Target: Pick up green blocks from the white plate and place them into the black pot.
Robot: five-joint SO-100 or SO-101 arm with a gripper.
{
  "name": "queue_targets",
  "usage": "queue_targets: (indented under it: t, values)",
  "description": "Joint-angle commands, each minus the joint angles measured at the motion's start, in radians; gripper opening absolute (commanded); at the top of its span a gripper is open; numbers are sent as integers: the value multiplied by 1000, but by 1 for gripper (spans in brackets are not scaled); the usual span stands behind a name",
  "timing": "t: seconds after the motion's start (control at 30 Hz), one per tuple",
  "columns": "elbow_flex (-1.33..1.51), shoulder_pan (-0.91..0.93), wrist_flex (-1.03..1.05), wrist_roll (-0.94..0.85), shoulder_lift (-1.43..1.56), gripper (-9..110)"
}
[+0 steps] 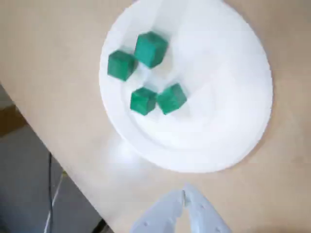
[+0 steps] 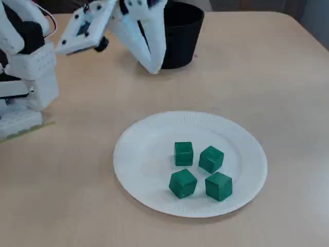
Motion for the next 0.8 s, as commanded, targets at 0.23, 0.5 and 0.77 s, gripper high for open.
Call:
queue_targets:
  t: [0.23, 0.5, 0.77]
  values:
    - [-250, 167, 104, 43, -281, -2]
    - [-414, 202, 204, 35, -502, -2]
    - [-561, 198, 218, -17, -647, 22]
